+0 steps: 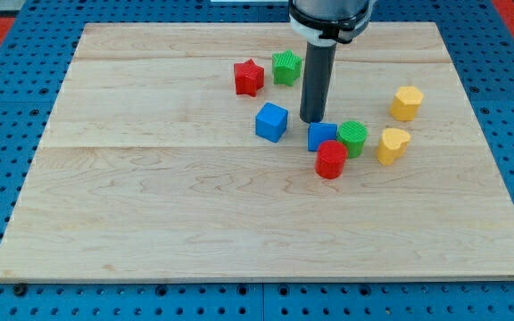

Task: Move the red star parallel to the green star

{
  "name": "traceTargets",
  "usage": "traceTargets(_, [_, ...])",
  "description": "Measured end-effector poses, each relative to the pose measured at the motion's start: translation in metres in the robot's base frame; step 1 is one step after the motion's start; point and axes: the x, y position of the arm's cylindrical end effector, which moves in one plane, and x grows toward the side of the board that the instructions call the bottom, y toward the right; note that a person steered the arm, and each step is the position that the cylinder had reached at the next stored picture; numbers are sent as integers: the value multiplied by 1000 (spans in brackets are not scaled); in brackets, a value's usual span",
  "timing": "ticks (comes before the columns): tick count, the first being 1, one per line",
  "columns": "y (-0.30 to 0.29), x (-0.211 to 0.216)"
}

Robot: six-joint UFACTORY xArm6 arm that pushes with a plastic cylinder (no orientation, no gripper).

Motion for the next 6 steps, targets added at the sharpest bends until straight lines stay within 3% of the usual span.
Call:
traceTargets(3, [-48, -9])
traceTargets(6, [-79, -80])
